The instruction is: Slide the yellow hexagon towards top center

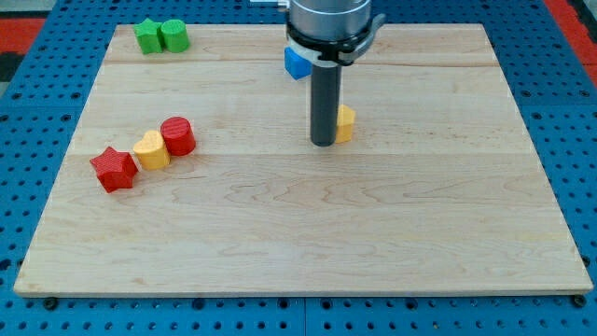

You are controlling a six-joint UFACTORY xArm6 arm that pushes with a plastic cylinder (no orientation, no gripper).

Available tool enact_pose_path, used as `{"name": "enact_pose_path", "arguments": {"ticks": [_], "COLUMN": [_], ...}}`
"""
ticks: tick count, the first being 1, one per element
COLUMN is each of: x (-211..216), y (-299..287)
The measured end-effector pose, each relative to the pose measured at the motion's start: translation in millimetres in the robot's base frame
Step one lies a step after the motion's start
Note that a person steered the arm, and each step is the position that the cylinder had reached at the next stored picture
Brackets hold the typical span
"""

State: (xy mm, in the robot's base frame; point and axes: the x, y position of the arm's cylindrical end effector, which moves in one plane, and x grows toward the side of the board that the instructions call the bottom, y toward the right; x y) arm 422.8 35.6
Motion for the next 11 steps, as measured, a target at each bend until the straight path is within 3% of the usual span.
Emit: {"name": "enact_pose_path", "arguments": {"ticks": [1,2,3,5,6,8,10,11], "x": [9,48,39,-9,-33,-91,-94,-108], "y": [13,13,18,34,-3,-2,61,45]}}
